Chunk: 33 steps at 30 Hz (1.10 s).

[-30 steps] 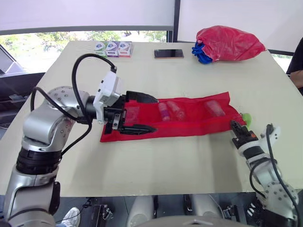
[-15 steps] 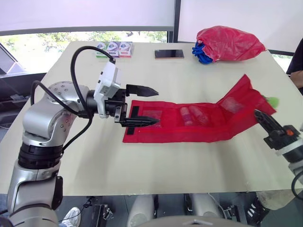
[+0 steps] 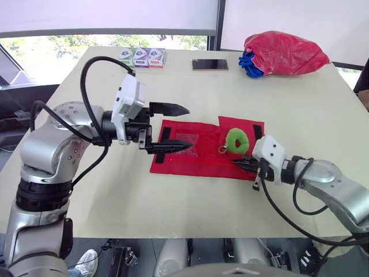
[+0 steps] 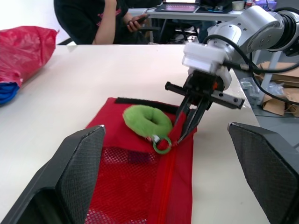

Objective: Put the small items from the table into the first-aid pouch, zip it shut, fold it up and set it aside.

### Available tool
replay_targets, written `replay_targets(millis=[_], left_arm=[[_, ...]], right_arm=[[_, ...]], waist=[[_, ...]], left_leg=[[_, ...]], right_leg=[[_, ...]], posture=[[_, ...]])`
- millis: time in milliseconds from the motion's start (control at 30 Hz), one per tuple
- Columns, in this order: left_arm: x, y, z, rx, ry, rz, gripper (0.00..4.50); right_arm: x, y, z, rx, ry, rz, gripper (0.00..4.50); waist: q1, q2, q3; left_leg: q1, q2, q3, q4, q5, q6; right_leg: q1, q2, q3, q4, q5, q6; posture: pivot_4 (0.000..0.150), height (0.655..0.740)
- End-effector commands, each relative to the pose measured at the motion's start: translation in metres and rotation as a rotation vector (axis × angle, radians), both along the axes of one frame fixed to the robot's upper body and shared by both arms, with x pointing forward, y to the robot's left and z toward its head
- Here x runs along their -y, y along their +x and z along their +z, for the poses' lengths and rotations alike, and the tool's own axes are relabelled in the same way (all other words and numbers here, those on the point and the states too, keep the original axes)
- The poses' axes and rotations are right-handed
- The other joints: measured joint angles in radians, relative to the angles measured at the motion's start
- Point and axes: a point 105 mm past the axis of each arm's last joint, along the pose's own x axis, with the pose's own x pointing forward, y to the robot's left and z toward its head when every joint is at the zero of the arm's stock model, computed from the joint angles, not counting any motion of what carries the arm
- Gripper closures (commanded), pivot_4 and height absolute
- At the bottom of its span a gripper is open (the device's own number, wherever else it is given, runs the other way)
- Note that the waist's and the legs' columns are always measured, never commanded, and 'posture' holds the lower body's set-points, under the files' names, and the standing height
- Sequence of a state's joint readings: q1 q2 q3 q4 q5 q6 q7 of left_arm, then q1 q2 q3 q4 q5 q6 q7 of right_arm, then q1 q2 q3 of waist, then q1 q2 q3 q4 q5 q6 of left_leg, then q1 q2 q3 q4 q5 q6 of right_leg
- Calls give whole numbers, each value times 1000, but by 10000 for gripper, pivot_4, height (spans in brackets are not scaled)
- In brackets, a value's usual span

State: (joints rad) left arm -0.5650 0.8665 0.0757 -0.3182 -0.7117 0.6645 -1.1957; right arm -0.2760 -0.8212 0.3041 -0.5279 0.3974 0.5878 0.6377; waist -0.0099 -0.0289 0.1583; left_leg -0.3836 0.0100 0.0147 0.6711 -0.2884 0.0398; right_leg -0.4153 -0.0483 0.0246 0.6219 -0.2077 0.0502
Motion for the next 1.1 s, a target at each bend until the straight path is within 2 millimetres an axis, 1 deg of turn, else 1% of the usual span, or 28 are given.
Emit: replay_targets(millis=[33,67,133,200,233,267,300,333,400,500,567,600,667,733,767,900,967,1100], left_arm=[[-1,-9,9,45,-7,2,0],[-2,-9,8,45,-6,10,0],[-4,-9,7,42,-8,23,0],[-5,-8,7,42,-13,34,0],[-5,-8,7,42,-17,39,0],[-6,-8,6,39,-24,44,0],[-7,-8,6,34,-30,51,0],[-8,-8,6,28,-36,59,0],[-12,-7,2,16,-35,81,0],[-24,0,-9,-21,-45,160,0],[-36,8,-23,-82,-59,261,0],[-43,11,-33,-111,-61,322,0],[-50,9,-51,-174,-70,389,0],[-56,7,-61,-230,-116,442,0],[-62,10,-66,-251,-144,492,0],[-81,17,-83,-378,-236,633,0],[-86,19,-88,-429,-274,675,0],[-90,23,-110,-579,-271,765,0]], right_arm=[[-1,3,8,66,-39,38,38960],[-3,1,8,53,-33,57,35321],[-7,-4,10,36,-24,95,26339],[-9,-6,13,38,2,112,16198],[-9,-6,16,39,21,113,9599],[-9,-7,20,38,38,119,5100],[-8,-9,24,35,53,132,1831],[-7,-11,27,27,67,140,629],[-3,-15,31,7,82,153,629],[2,-17,41,11,139,153,629],[7,-14,52,62,197,131,629],[9,-16,58,74,240,128,629],[11,-27,67,58,307,163,629],[12,-32,74,53,348,178,629],[13,-33,78,52,362,179,629],[18,-33,87,44,369,182,629],[22,-29,90,41,348,177,629],[27,-21,94,40,304,165,629]], waist=[[0,0,0],[0,0,0],[0,0,0],[-1,0,0],[0,0,0],[0,0,0],[0,0,0],[0,0,0],[0,0,0],[0,-1,0],[0,-1,0],[-1,0,1],[-1,-1,0],[-2,0,1],[-1,-1,1],[3,-2,1],[2,-2,1],[1,-2,1]], left_leg=[[0,0,0,0,0,0],[0,0,0,0,0,0],[0,0,-1,0,0,0],[0,0,-1,0,0,0],[0,0,-1,0,0,0],[0,0,-1,0,0,0],[0,0,-1,1,0,0],[0,0,-1,1,0,0],[0,0,-1,1,0,0],[1,1,-1,1,0,0],[1,1,-1,1,0,0],[1,1,-1,1,0,0],[2,1,-1,1,0,0],[2,1,-1,0,0,0],[2,1,-1,0,0,0],[2,1,-3,2,0,0],[2,1,-3,2,0,0],[3,1,-3,2,0,0]], right_leg=[[0,0,0,0,0,0],[0,0,0,0,0,0],[0,0,-1,1,0,0],[0,0,-1,1,0,0],[0,0,-1,1,0,0],[0,0,-1,1,0,0],[0,0,-1,1,0,0],[0,0,-1,1,0,0],[0,0,-1,1,1,0],[1,0,-2,2,1,1],[1,0,-2,2,1,1],[1,0,-2,2,1,1],[1,0,-2,2,1,1],[1,-1,-1,2,1,1],[1,-1,-1,3,1,1],[3,-2,-4,3,1,0],[3,-2,-5,3,0,-1],[3,-2,-4,4,0,-2]], posture=[[1500,7400],[1500,7400],[1500,7400],[1500,7400],[1500,7400],[1500,7400],[1500,7400],[1500,7400],[1500,7400],[1500,7400],[1500,7400],[1500,7400],[1500,7400],[1500,7400],[1500,7400],[1500,7400],[1500,7400],[1500,7400]])
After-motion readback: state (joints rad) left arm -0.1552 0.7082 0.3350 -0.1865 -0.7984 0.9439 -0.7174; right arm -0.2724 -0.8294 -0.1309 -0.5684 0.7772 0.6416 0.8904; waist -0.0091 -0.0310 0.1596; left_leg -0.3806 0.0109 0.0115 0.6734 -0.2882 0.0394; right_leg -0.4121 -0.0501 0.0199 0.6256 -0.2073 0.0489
